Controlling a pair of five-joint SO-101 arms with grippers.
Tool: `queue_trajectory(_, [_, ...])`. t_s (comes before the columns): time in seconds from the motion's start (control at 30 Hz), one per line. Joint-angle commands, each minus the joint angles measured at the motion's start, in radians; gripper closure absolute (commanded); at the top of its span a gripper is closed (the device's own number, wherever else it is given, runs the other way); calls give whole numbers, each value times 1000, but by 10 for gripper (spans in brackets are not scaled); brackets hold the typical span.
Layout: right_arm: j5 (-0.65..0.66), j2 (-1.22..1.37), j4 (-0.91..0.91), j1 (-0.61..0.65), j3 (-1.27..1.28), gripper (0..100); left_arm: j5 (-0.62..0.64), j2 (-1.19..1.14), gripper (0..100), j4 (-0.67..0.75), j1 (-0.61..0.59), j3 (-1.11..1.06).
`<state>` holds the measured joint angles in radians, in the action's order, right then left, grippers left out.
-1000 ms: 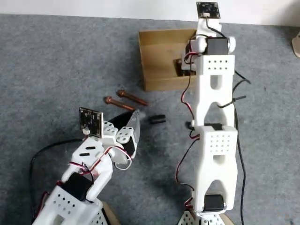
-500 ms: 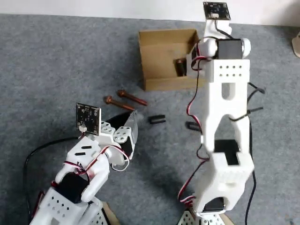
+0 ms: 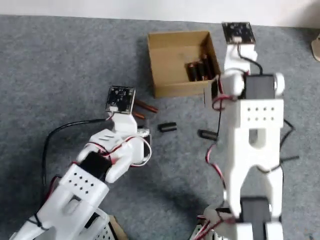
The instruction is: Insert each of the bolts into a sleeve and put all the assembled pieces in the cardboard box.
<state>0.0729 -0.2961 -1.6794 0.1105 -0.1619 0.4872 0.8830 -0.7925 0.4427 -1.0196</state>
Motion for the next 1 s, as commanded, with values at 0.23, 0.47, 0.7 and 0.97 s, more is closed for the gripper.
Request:
queue_trajectory(0.23, [84, -426, 248, -4, 541, 814, 41, 27, 986, -3, -77, 67])
queue_trajectory(0.47, [91, -593, 332, -2, 754, 814, 37, 19, 986, -6, -200, 102])
queue_trajectory(0.7, [83, -750, 367, 42, 914, 814, -21, 21, 986, -81, -214, 154])
queue_trajectory(0.97, [91, -840, 367, 64, 941, 814, -411, 27, 986, -26, -252, 58])
